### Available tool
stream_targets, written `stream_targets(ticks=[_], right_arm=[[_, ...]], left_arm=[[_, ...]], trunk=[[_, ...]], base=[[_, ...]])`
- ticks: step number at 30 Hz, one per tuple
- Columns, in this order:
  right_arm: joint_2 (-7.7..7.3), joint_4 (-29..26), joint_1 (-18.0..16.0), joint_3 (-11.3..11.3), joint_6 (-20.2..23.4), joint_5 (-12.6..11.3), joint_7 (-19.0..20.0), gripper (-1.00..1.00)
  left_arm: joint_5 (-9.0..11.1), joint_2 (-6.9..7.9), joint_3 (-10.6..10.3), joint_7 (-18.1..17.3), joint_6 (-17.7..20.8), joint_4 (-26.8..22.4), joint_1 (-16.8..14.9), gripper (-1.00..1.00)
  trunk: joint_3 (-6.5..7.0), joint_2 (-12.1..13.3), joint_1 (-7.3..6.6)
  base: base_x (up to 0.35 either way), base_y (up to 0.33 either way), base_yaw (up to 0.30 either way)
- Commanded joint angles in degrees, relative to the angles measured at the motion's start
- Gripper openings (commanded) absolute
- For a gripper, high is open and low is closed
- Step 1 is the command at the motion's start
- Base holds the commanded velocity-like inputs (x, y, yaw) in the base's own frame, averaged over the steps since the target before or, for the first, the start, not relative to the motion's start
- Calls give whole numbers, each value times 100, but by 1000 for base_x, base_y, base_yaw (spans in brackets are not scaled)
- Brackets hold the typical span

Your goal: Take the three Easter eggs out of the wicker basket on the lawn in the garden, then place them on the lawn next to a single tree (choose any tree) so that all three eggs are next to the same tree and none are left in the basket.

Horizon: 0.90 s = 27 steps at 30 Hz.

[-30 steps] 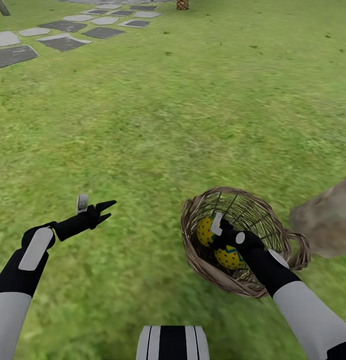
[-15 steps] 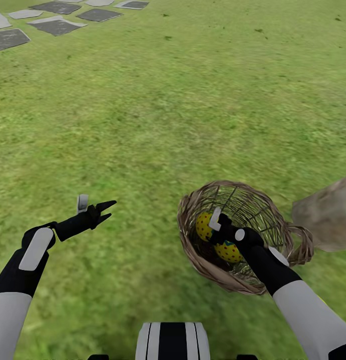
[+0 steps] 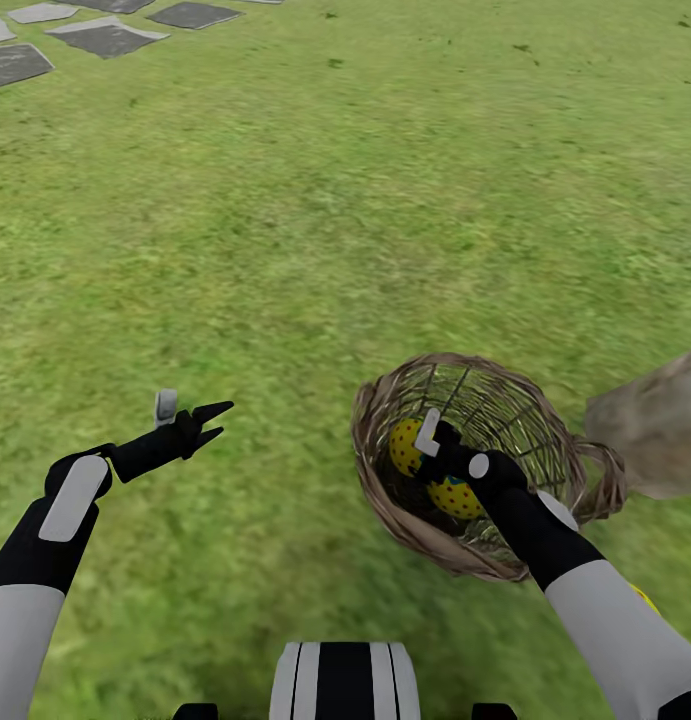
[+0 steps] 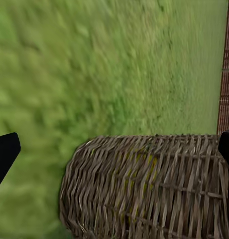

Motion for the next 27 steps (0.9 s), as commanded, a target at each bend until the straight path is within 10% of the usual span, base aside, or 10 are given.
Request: stream_targets(ticks=[1, 27], right_arm=[[-2, 644, 2, 16, 34, -1, 24, -100], [-11, 618, 2, 25, 34, -2, 33, -100]], left_arm=[[-10, -5, 6, -20, 28, 3, -7, 100], [-26, -6, -1, 29, 86, -5, -1, 100]], trunk=[[18, 1, -2], [528, 31, -61]], base=[[0, 0, 0], [-9, 0, 0]])
